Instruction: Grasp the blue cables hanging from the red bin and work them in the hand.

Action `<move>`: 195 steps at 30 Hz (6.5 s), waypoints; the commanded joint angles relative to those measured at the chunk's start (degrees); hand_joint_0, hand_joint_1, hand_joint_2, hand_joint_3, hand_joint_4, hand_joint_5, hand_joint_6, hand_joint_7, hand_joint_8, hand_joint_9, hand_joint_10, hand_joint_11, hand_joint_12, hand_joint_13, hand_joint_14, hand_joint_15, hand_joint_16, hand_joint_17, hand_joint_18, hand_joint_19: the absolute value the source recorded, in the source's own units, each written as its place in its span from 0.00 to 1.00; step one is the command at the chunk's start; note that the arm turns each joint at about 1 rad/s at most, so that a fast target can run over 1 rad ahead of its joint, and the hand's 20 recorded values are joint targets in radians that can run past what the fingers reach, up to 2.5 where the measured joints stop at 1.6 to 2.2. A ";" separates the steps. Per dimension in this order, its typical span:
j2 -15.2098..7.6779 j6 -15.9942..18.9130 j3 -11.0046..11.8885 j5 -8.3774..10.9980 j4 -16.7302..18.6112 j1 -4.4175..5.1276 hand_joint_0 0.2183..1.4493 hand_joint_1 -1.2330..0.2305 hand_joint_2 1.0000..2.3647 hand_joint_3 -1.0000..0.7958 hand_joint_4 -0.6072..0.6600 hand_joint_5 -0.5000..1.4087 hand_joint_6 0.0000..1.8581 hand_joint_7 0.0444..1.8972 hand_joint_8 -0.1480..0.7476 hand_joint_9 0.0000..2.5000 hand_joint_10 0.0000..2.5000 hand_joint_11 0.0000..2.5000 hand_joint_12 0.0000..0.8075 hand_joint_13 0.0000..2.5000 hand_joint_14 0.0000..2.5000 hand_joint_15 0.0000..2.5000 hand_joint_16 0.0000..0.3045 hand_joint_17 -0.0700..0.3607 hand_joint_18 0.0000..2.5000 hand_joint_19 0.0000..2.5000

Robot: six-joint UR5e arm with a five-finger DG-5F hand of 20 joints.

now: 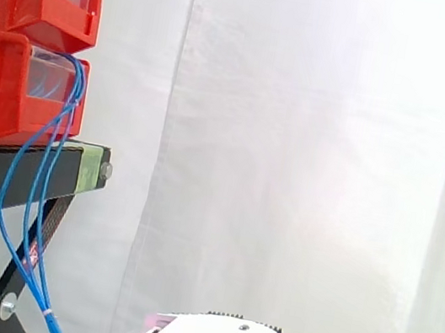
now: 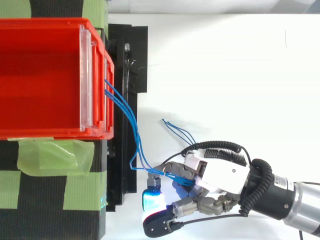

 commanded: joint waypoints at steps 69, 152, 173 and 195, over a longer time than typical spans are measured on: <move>0.03 -0.27 0.03 0.05 -0.09 0.00 0.52 0.45 0.01 0.13 0.71 0.34 0.30 0.65 0.90 0.68 1.00 1.00 0.94 0.80 1.00 0.78 0.72 0.54 0.95 0.23; 0.03 -0.18 0.03 -0.30 -0.88 0.26 0.51 0.45 0.01 0.11 0.71 0.26 0.32 0.61 0.90 0.68 1.00 1.00 0.92 0.79 1.00 0.78 0.72 0.54 0.95 0.22; 0.83 8.34 0.03 -2.58 -2.47 0.88 0.52 0.45 0.01 0.11 0.71 0.27 0.32 0.62 0.90 0.68 1.00 1.00 0.92 0.79 1.00 0.78 0.72 0.54 0.95 0.22; 13.04 15.99 -8.32 -0.83 -10.29 -0.27 0.52 0.45 0.01 0.12 0.71 0.28 0.31 0.62 0.90 0.68 1.00 1.00 0.92 0.79 1.00 0.78 0.72 0.54 0.95 0.22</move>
